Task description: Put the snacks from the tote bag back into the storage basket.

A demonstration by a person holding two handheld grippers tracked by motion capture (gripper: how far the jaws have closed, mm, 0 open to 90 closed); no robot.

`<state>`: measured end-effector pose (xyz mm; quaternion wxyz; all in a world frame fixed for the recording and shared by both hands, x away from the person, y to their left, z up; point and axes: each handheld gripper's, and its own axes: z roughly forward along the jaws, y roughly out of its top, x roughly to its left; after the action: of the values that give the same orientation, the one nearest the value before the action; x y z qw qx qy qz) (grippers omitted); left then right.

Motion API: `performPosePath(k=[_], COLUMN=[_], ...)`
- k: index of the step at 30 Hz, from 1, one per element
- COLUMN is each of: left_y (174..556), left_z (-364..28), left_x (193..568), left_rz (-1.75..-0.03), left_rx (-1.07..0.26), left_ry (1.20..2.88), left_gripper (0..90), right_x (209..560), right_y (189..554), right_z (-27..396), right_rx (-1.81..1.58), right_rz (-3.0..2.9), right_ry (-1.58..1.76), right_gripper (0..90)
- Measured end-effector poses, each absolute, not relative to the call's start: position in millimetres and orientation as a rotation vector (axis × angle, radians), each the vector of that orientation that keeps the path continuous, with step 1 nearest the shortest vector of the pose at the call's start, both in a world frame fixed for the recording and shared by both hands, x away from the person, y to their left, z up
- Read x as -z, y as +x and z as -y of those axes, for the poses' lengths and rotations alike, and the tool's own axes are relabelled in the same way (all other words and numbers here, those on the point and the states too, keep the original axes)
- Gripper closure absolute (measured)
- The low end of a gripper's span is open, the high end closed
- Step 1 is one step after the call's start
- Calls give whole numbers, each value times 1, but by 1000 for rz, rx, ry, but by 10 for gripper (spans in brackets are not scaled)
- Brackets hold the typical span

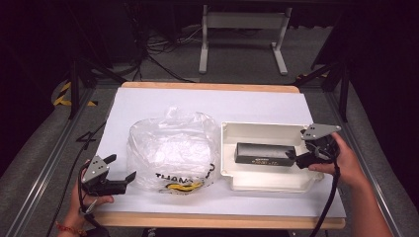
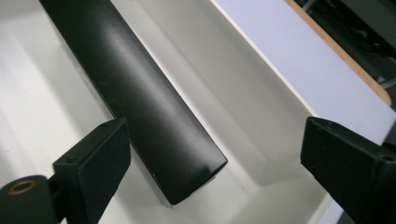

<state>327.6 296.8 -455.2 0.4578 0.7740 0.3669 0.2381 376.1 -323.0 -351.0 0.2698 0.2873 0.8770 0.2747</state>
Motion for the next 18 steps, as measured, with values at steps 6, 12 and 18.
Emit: performPosePath(k=[6, 12, 18], left_y=[327, 327, 327], left_z=[-297, -297, -298], left_x=[455, 455, 455], left_rz=[-905, -906, -908], left_rx=[-592, -594, -593], left_ry=[1906, 1906, 1906], left_gripper=[71, 71, 71], right_x=[354, 355, 359], right_y=[367, 357, 344], right_z=[331, 338, 348], right_rx=[-759, -773, -788], right_rz=[-2304, -2260, -2227], right_ry=[828, 861, 885], right_gripper=[81, 79, 76])
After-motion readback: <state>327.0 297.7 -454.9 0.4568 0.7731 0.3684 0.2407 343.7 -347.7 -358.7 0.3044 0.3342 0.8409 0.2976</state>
